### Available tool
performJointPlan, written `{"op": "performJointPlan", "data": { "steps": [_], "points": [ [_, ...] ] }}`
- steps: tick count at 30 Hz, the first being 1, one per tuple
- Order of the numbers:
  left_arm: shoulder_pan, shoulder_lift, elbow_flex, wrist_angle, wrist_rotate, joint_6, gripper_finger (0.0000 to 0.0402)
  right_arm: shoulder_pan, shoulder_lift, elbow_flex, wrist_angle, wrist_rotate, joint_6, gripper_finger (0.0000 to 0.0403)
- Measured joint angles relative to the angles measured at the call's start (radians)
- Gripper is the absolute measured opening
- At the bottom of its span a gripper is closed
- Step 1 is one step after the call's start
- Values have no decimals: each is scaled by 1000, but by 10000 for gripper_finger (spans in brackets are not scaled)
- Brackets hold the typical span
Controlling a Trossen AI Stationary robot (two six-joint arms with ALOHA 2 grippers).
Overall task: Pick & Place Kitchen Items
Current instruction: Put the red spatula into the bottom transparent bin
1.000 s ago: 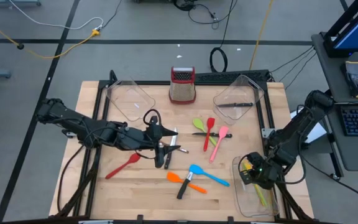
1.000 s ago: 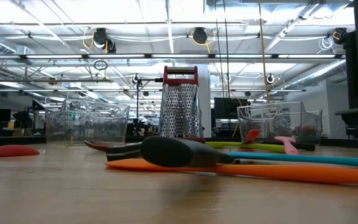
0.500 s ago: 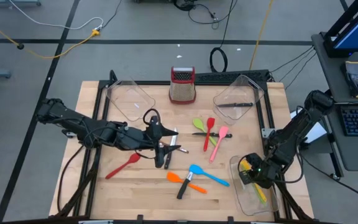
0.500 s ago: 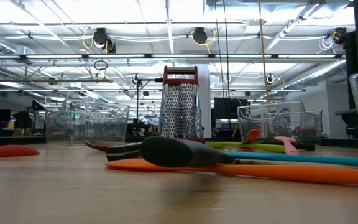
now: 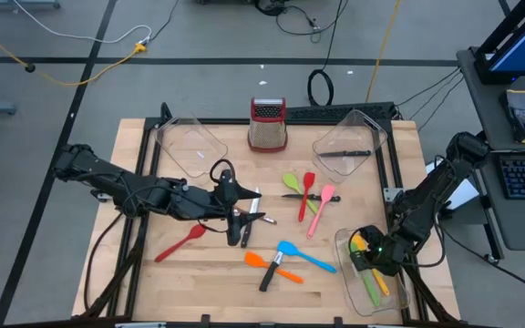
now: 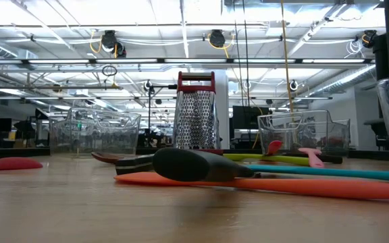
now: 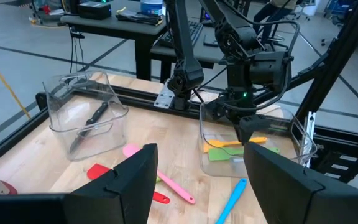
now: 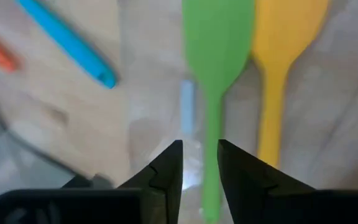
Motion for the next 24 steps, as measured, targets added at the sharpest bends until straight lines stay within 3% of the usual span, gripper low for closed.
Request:
{"op": "performJointPlan", "data": {
  "steps": [6, 12, 24],
  "points": [
    [0, 0, 0, -1, 10, 10, 244, 0, -33, 0, 121, 2, -3, 76],
    [0, 0, 0, -3, 92, 26, 244, 0, -71, 0, 194, 4, -32, 9],
    [0, 0, 0, -87, 142, -6, 244, 1, -156, 63, 196, 44, -91, 1]
  ]
}}
